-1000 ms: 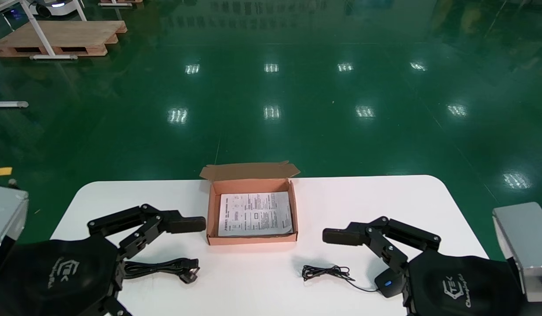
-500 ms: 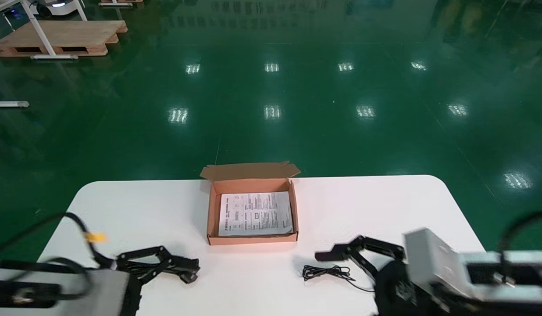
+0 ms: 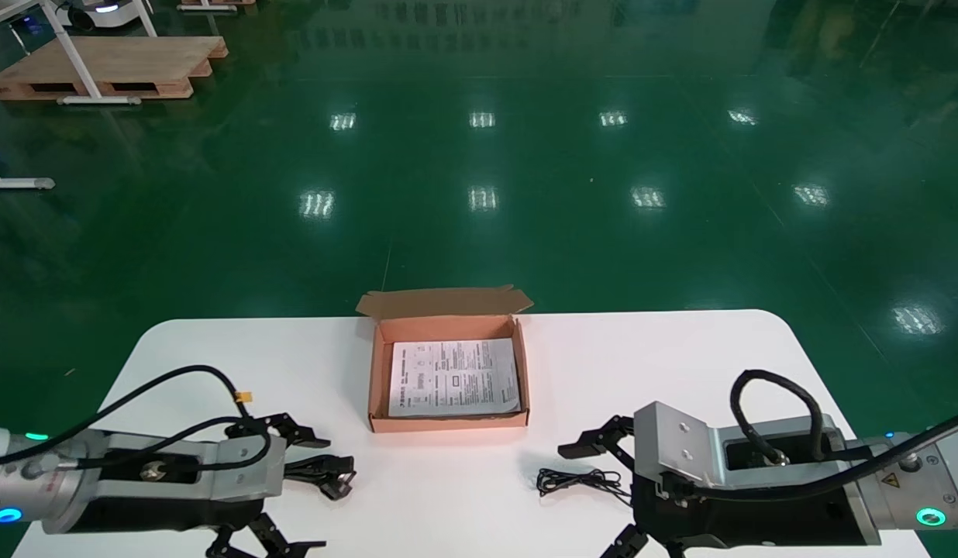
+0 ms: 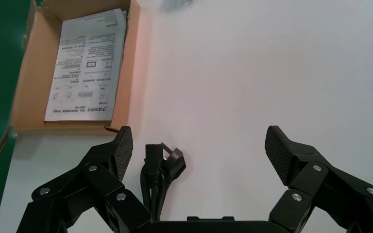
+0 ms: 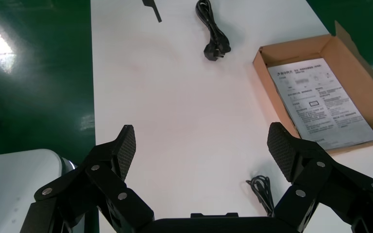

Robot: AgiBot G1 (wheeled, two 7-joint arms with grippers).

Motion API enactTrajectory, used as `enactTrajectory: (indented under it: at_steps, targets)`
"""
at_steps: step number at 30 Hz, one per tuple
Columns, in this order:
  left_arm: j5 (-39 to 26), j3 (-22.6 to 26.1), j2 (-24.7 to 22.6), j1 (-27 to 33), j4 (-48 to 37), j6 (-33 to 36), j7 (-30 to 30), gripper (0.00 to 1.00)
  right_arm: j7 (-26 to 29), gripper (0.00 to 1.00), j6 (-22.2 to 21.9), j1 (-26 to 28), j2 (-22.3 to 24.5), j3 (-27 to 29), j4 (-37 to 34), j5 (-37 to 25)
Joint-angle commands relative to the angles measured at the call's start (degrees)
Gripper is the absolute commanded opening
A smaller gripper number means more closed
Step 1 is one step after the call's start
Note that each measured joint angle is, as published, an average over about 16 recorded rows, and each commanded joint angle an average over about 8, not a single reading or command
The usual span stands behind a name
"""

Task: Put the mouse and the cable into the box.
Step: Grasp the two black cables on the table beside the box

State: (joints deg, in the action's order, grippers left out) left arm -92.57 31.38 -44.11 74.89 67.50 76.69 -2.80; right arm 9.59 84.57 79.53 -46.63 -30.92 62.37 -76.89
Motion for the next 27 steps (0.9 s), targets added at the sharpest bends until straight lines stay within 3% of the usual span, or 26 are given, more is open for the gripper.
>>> enactTrajectory:
  at_steps: [1,8,14,27]
  targets:
    - [0.42,-0.14,0.47,-0.02,0.26,0.61,0.03,1.00,0.01,1.00,-0.04,-0.28,0.21,0.10,0.22,0.35]
    - [-8.45,1.68,-1.58,-0.93,0.12,-6.98,3.44,1.00,0.07,1.00,-0.15,-0.13,-0.14,0.06,0.99,0.32]
    - [-15.37,3.66,-4.93,-1.02,-5.40,-12.87,6.03,1.00,0.86,1.00,-0.45,0.04,-0.16,-0.03,1.79,-0.02]
    - [-18.13,5.02,-9.09,1.29,-19.92,-16.53,12.42,1.00,2.33,1.00,-1.11,-0.63,1.09,-0.13,3.19,-0.95]
